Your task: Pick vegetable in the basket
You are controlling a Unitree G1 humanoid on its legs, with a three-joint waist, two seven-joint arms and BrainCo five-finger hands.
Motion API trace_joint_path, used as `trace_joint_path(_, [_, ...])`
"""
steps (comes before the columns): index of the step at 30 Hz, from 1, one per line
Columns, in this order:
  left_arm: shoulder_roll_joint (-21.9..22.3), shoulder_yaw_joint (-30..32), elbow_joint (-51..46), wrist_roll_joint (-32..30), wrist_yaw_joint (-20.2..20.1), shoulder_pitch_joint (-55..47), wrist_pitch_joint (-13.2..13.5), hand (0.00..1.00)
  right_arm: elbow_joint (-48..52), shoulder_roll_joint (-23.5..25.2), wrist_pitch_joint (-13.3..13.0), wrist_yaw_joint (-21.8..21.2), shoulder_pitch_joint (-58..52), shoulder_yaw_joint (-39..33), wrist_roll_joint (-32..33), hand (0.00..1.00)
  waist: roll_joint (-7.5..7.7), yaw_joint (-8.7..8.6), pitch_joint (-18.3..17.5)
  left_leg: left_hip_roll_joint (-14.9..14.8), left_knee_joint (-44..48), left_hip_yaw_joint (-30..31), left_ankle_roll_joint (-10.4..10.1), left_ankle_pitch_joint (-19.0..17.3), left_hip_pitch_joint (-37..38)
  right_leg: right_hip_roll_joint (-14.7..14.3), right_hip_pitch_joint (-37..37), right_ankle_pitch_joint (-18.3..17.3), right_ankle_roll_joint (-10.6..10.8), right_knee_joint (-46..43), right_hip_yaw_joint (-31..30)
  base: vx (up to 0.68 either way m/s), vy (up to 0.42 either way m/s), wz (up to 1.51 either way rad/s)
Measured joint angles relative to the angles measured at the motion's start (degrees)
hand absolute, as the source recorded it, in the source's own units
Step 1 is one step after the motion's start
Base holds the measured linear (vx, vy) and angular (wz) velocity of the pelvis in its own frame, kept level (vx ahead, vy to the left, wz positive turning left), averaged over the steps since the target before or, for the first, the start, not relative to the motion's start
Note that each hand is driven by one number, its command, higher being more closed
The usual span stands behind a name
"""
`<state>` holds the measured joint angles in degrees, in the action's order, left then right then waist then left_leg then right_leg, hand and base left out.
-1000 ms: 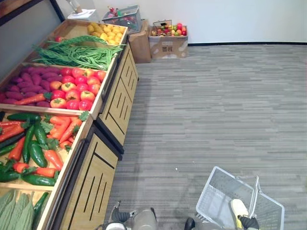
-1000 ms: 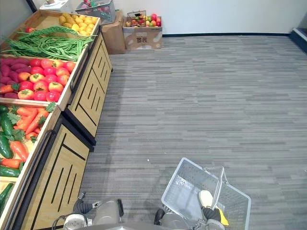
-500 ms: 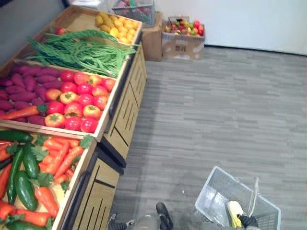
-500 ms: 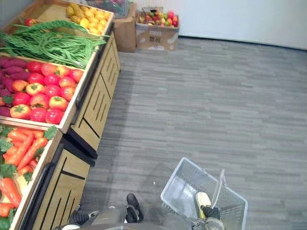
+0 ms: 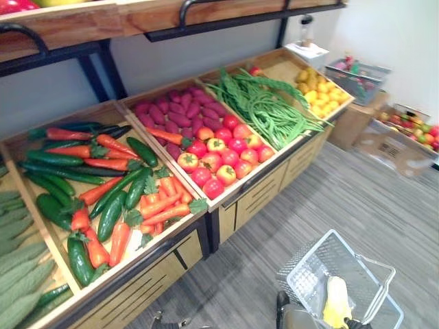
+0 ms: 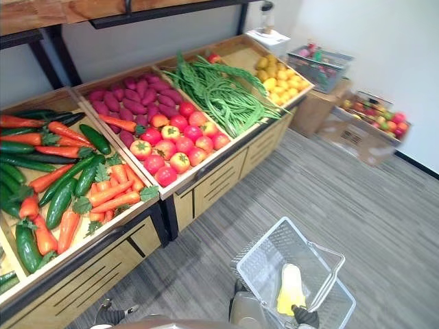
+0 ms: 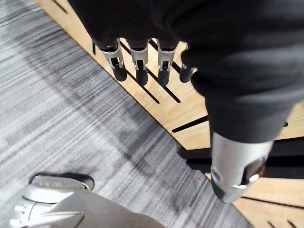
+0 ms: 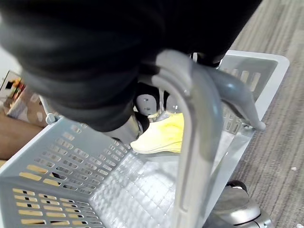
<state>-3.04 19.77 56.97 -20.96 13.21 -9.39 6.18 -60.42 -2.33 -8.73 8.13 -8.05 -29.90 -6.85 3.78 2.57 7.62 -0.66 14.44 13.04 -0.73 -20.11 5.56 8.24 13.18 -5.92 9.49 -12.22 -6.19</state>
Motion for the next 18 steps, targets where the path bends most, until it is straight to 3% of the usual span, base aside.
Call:
trace_joint_path(1, [0.21, 0.74, 0.24, 0.0, 0.01, 0.09, -0.12, 0.0, -0.06, 0.19, 0.11, -0.02, -0.09, -0.84, -0.02, 1.0, -0.18, 0.26, -0.09, -0.65, 0.83, 0.87, -0.43, -1.15, 0.02, -0.43, 0.09, 3.86, 0.63, -1.15, 0.28, 0.43, -0.591, 1.15])
trace_joint_path(2, [1.21, 1.47, 0.24, -0.01, 0.02, 0.11, -0.14, 0.0, 0.39, 0.43, 0.55, 0.05, -0.07, -2.75, 0.0, 1.0, -1.47, 0.51, -0.42, -3.14, 1.58, 0.3, -2.06, -1.41, -0.23, -1.42, 0.57, 2.66, -0.79, -4.72, 4.39, 0.28, -0.354, 0.9])
trace_joint_path(3, [1.77, 1.5, 0.21, 0.01, 0.03, 0.28, -0.1, 0.0, 0.71, 0.41, 0.67, 0.16, -0.07, -3.99, 0.02, 1.0, -2.44, 0.46, -0.59, -4.12, 1.97, -0.83, -2.37, -0.98, -0.78, -1.6, 0.52, 1.45, -1.5, -5.65, 6.01, 0.33, -0.38, 1.14])
trace_joint_path(5, [3.55, 3.17, 0.08, 0.43, 0.23, 0.51, -0.08, 0.0, 1.19, -0.17, 1.02, 0.13, 0.05, -5.79, -0.03, 1.0, -4.51, 0.32, -0.78, -7.2, -0.46, -3.24, -4.54, 2.49, -0.83, -1.8, 0.42, -2.01, -3.4, -9.14, 10.72, 0.31, -0.333, 1.02])
trace_joint_path(8, [4.18, 4.92, 0.12, 2.71, 0.25, 0.05, -0.25, 0.0, 1.03, -0.1, 1.36, 0.05, 1.02, -5.78, -0.02, 1.0, -4.78, 0.16, -0.82, -9.94, -1.03, -2.95, -6.96, 6.27, -1.6, -2.39, -1.73, -4.21, -5.86, -9.75, 16.25, 0.28, -0.309, 0.76])
trace_joint_path(12, [3.93, 4.74, 0.08, 2.71, 0.21, 0.08, -0.3, 0.0, 0.96, -0.08, 1.78, 0.06, 1.37, -5.83, 0.0, 1.0, -4.5, -0.62, -0.72, -10.83, 0.72, -5.61, -8.47, 9.92, -3.71, -1.67, -5.37, -4.43, -6.36, -7.75, 20.98, 0.15, -0.16, 0.71])
trace_joint_path(14, [3.03, 3.36, 0.13, 2.76, 0.17, 0.13, -0.32, 0.0, 0.09, -0.05, 1.76, -0.01, 1.81, -7.85, 0.05, 1.0, -3.94, -0.99, -0.7, -11.38, -2.27, -14.95, -8.21, 13.34, -4.36, 0.66, -6.75, -4.37, -6.4, -5.88, 24.42, 0.06, -0.063, 0.84])
trace_joint_path(18, [2.43, 2.58, 0.22, 2.75, 0.23, 0.2, -0.31, 0.0, -3.44, -0.77, 2.16, 0.02, 2.31, -10.6, 0.19, 1.0, -3.4, -1.42, -0.88, -10.5, -8.57, -25.95, -6.8, 16.75, -4.6, 2.63, -7.5, -3.64, -5.51, -3.89, 28.27, -0.03, 0.043, 0.8])
